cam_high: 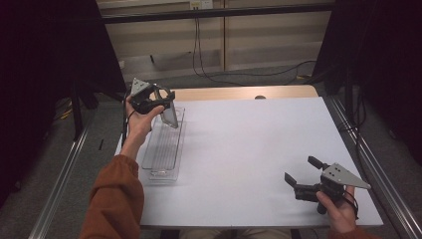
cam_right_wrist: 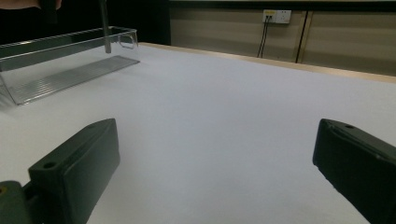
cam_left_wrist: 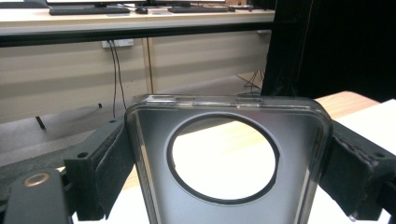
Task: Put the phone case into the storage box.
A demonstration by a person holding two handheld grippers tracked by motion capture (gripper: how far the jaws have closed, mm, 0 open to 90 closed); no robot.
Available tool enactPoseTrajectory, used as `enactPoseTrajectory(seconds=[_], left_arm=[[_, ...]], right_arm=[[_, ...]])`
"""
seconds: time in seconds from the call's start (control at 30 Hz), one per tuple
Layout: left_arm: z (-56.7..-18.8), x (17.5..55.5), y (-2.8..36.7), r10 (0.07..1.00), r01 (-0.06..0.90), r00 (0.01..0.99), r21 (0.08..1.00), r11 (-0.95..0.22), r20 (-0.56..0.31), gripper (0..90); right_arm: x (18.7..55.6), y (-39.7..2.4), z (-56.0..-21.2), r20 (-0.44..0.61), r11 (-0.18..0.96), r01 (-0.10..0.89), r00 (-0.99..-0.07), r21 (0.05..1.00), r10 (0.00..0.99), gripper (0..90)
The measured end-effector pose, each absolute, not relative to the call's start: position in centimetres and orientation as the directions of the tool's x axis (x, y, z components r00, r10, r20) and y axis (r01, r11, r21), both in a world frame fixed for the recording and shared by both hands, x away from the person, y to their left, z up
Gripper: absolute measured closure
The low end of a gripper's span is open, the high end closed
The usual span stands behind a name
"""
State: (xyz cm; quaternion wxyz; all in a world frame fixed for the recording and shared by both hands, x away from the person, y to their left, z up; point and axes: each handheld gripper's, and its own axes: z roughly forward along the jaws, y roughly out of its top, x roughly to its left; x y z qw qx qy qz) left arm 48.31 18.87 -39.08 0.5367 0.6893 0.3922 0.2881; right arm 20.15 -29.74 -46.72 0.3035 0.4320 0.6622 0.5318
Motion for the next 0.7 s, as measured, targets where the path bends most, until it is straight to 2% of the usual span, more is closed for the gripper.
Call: enactPoseTrajectory(seconds=[0.7], left_arm=[[-40.2,49.1,18.7,0.861,0.255,0.507,0.962,-0.094,-0.050,12.1]], right_arm=[[20.2,-29.7,-46.8,0.056,0.064,0.250,-0.445,0.966,0.894,0.0]])
